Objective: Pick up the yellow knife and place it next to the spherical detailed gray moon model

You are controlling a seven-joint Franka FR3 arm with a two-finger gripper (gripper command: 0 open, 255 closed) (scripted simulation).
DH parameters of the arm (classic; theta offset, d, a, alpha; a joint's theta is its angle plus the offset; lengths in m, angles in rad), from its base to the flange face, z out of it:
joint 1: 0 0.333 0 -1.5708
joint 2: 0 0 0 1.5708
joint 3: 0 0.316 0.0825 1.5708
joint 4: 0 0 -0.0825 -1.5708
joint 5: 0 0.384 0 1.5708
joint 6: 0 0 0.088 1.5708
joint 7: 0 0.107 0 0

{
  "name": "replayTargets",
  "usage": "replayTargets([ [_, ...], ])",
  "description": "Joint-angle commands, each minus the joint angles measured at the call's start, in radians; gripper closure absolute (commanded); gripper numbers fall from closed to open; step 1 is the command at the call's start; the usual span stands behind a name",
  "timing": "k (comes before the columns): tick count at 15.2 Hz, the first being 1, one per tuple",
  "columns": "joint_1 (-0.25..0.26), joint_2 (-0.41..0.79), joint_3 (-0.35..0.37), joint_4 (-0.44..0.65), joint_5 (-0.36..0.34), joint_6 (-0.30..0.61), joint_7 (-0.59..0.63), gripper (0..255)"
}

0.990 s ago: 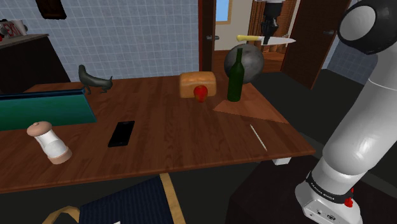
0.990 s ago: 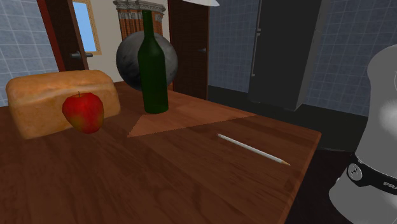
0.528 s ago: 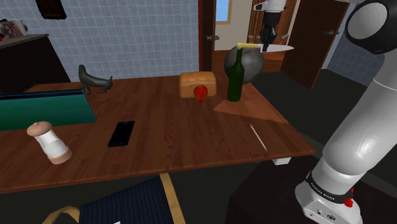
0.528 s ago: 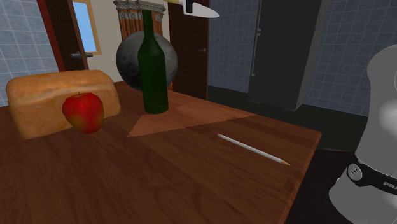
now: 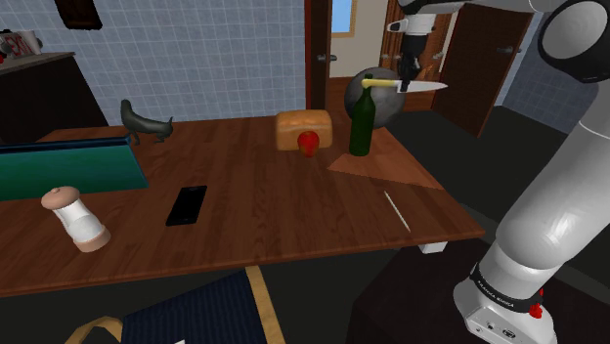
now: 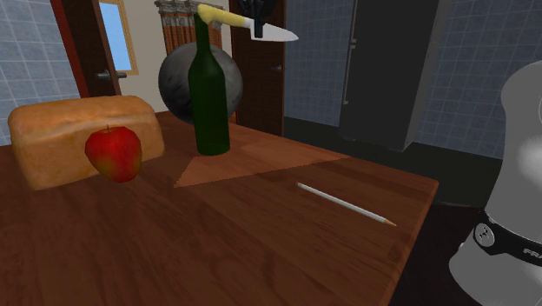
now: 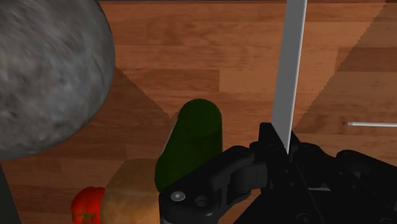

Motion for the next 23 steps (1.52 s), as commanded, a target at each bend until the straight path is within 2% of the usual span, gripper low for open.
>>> replayTargets([
  [1,0.000,-0.007,0.001,-0.035,-0.002,0.029,0.001,255],
  [23,-0.001,0.004,-0.001,-0.320,0.002,0.324,-0.006,255],
])
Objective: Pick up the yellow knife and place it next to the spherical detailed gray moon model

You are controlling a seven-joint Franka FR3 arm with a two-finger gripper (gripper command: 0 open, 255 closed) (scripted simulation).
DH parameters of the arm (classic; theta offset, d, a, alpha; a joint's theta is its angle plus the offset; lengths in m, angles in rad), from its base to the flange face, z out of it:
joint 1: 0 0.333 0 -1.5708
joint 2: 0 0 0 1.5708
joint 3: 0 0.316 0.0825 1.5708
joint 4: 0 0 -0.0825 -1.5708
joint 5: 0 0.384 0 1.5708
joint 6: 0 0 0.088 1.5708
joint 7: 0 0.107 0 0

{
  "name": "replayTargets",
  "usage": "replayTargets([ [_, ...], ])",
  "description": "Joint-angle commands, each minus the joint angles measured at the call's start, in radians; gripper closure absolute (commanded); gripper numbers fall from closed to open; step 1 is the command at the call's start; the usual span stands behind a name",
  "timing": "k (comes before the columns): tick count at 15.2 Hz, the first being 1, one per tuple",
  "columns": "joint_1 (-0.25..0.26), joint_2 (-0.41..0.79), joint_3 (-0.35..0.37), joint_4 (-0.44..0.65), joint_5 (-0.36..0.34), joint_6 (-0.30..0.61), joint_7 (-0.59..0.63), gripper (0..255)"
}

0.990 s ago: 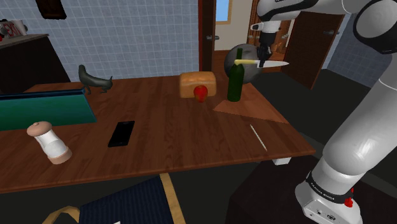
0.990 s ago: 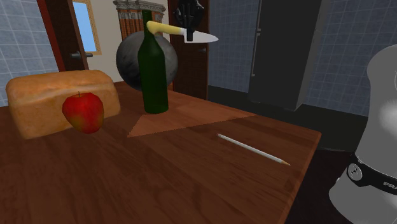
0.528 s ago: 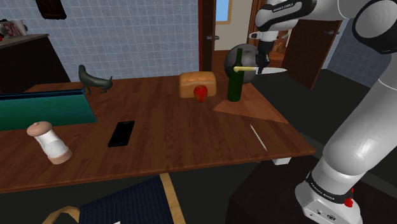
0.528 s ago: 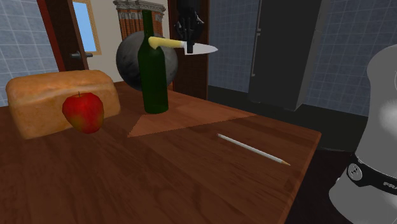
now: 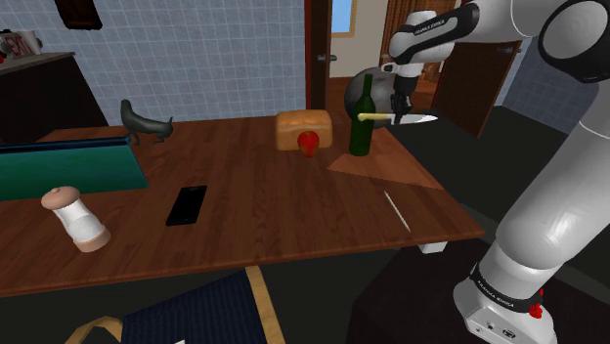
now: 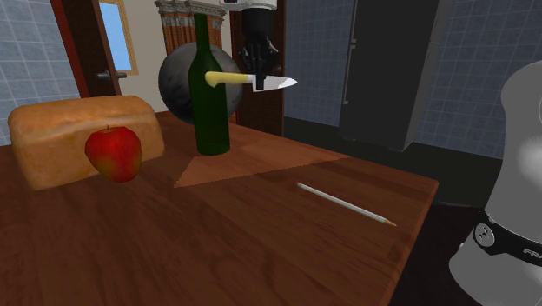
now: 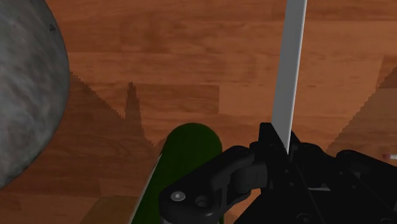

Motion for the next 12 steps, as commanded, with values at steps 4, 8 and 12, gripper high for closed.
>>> replayTargets([
  [4,-0.001,0.019,-0.001,-0.048,0.007,0.066,-0.006,255],
  [8,-0.001,0.036,-0.002,-0.084,0.013,0.118,-0.011,255],
  [12,-0.002,0.056,-0.002,-0.116,0.022,0.170,-0.018,255],
])
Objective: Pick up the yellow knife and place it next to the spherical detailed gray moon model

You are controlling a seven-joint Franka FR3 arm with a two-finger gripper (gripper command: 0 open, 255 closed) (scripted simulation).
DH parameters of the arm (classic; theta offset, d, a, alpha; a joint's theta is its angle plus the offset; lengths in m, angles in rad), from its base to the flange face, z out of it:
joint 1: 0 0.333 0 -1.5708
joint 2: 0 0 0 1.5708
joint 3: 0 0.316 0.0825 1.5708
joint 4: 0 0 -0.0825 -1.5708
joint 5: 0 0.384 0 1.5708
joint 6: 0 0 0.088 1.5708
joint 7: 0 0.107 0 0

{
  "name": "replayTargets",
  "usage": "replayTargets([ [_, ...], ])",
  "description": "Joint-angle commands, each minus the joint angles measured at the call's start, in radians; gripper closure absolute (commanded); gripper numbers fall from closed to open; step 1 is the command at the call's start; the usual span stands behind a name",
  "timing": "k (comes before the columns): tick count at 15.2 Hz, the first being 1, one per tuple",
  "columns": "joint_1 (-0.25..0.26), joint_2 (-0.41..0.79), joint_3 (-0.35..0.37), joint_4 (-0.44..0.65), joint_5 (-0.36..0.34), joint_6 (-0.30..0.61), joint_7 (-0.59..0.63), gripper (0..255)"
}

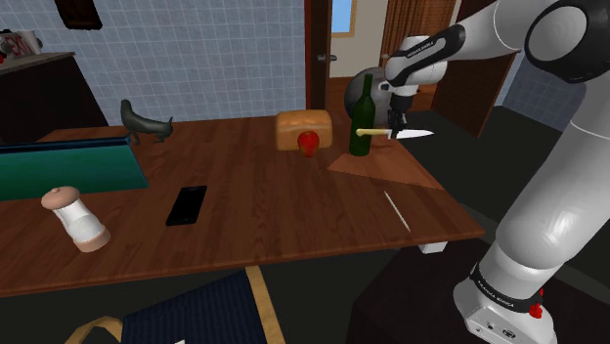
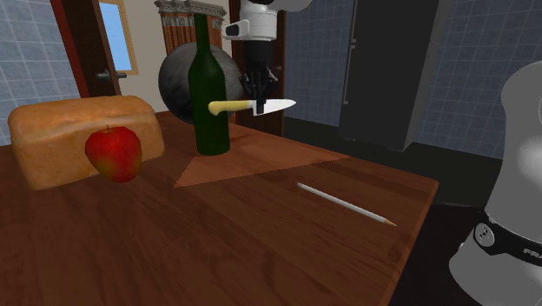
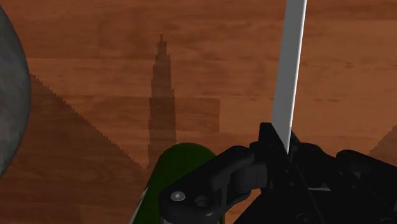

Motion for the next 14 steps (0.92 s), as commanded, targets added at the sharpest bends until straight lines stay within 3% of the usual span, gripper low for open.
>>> replayTargets([
  [1,0.000,0.011,0.000,-0.017,0.004,0.028,-0.003,255],
  [14,-0.005,0.103,0.004,-0.096,0.047,0.193,-0.035,255],
])
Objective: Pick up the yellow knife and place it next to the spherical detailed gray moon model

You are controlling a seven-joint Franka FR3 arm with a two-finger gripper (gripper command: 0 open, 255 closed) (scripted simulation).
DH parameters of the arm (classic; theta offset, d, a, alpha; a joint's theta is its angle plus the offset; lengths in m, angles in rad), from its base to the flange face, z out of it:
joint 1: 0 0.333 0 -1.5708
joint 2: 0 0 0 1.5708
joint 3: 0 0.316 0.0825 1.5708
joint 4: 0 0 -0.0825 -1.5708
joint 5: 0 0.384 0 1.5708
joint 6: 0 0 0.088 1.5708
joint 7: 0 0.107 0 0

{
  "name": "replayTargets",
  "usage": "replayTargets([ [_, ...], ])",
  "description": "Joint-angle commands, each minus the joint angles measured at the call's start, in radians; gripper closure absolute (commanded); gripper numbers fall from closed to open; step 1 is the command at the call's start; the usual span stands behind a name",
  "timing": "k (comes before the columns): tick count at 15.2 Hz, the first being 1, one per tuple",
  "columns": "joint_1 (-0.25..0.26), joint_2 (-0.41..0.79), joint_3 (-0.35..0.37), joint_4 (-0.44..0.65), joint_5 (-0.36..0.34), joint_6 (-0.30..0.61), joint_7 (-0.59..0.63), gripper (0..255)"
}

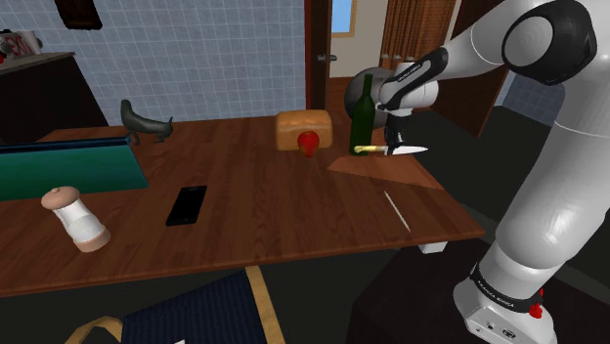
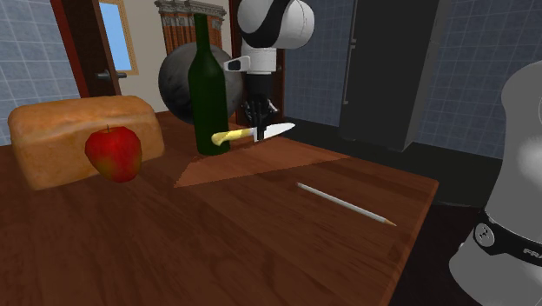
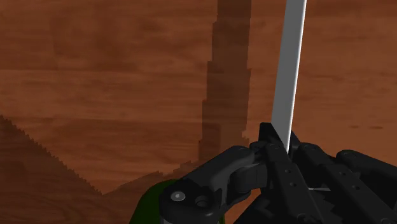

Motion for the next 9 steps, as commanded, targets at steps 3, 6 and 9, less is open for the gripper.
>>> replayTargets([
  [3,0.000,0.009,0.001,-0.006,0.004,0.014,-0.003,255],
  [6,0.000,0.009,0.001,-0.006,0.004,0.014,-0.003,255],
  [9,0.000,0.009,0.001,-0.006,0.004,0.015,-0.003,0],
])
